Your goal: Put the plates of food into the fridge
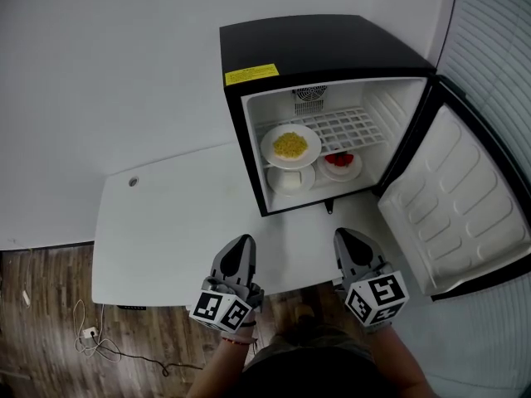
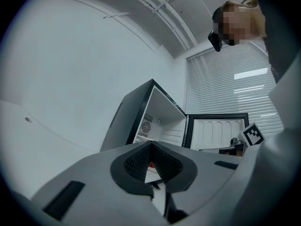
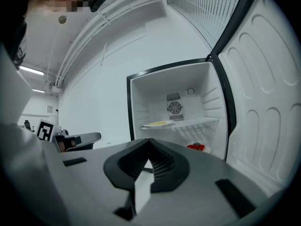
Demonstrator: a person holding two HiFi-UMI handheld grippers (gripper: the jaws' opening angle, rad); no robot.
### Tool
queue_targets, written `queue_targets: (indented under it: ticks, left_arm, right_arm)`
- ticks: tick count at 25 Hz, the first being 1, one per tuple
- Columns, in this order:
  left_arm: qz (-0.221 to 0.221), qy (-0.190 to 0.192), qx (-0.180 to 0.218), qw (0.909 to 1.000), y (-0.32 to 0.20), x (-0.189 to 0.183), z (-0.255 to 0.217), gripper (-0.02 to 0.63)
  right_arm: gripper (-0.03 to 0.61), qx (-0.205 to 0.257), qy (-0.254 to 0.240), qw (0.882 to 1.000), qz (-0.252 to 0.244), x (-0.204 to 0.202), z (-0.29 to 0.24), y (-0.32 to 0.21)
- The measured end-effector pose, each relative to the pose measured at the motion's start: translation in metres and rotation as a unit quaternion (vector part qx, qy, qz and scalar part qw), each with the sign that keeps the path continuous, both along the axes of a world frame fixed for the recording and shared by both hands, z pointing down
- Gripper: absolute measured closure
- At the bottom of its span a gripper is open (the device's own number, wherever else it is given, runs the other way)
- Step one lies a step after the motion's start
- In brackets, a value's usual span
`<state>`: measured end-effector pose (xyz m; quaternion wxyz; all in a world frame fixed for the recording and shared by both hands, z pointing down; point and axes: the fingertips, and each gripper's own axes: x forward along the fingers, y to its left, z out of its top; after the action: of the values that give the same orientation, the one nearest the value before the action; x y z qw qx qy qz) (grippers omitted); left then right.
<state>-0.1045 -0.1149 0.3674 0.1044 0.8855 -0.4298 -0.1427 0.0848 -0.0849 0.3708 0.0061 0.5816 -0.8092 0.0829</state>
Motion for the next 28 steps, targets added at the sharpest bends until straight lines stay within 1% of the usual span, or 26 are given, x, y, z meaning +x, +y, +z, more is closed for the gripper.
queue_targets:
  ticks: [4, 7, 14, 21, 28]
  left_arm:
    - [0.005, -0.001, -0.004, 1.0000, 0.001, 0.008, -0.003, 0.607]
    - [0.011, -0.002, -0.007, 0.9999, 0.003, 0.013, 0.000, 0.607]
    - [0.025, -0.003, -0.009, 0.9996, 0.000, 0.023, 0.001, 0.607]
    - [0.028, -0.005, -0.016, 0.9995, -0.005, 0.024, 0.005, 0.607]
    - [0.027, -0.007, -0.024, 0.9993, -0.015, 0.024, 0.011, 0.607]
  right_arm:
    - [0.574, 0.003, -0.003, 1.000, 0.025, 0.014, 0.000, 0.004]
    - [0.574, 0.005, -0.006, 0.999, 0.035, 0.020, 0.000, 0.006]
    - [0.574, 0.012, 0.001, 0.999, 0.046, 0.026, -0.003, 0.008]
    - [0.574, 0.006, 0.007, 0.999, 0.053, 0.027, 0.002, 0.008]
    - [0.574, -0.012, 0.059, 0.996, 0.061, 0.028, 0.011, -0.003]
